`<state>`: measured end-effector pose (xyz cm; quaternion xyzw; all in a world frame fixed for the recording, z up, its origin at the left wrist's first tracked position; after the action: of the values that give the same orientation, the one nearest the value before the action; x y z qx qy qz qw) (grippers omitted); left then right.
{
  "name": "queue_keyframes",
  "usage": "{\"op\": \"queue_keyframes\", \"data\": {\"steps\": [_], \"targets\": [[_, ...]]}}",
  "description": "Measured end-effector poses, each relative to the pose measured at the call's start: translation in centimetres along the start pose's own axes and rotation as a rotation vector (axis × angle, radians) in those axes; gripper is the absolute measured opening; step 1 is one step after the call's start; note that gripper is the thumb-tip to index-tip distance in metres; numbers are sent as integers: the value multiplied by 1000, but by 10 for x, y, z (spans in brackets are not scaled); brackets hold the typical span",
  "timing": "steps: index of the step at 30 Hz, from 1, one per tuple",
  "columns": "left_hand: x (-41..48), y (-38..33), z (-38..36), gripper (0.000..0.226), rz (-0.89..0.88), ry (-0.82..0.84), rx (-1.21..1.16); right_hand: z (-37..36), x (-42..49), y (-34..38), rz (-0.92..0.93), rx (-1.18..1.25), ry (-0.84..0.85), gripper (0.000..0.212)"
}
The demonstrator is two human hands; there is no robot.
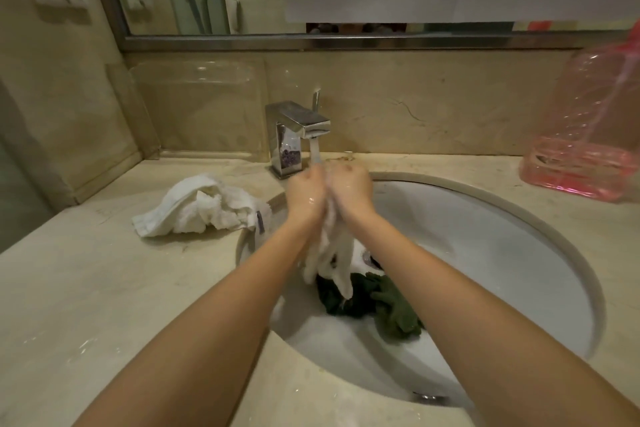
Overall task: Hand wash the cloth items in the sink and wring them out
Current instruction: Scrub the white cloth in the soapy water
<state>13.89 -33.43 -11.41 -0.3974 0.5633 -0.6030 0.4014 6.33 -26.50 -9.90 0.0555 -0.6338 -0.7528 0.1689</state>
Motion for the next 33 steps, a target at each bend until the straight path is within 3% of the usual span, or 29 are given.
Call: {"op": "queue_keyframes", "data": {"steps": [2,5,8,10,14,16,19,22,24,25,28,31,33], "targets": [[-14,-5,-12,43,-31,19,-12,14,10,-12,-86,-28,-81,28],[-12,-13,-15,44,-58,13,-24,22,8,0,13,-70,-116,33],[8,-7,3,33,4,-93,-63,6,-17,27,197,-38,24,40],[13,0,7,32,46,-80,-81,-4,-24,27,227,-57,100,46],[-5,-9,-11,31,2,49,-46,10,15,-21,53,-220,12,33],[-17,-17,-26,32,-75,125,-25,23,27,-49,-25,-306,8,40],[-6,-13,-16,36,-44,56,-63,36,33,-51,-50,-254,36,51],[18,-7,11,37,-52,-20,-73,26,31,-44,-163,-134,318,66],[29,-2,21,37,-74,-25,-67,17,23,-44,-170,-218,550,82],[30,-1,21,36,-76,-11,-64,14,18,-42,-118,-254,629,75],[29,0,17,41,-63,24,-35,14,15,-34,-18,-179,726,22],[24,0,11,47,-38,90,-31,23,19,-27,-53,36,725,21],[19,2,5,42,-3,176,3,30,27,-19,-80,187,624,16]]}}
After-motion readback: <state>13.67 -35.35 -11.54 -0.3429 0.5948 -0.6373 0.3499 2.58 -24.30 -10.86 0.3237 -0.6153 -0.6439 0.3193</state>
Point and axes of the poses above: each hand's wrist, its own x-axis towards the middle knuckle, its own z-axis out of the back of the hand, y = z × x, the point moved 7 cm from there along x, towards the middle knuckle, and after that the axes turned 9 degrees about -y, right-handed, at the moved point
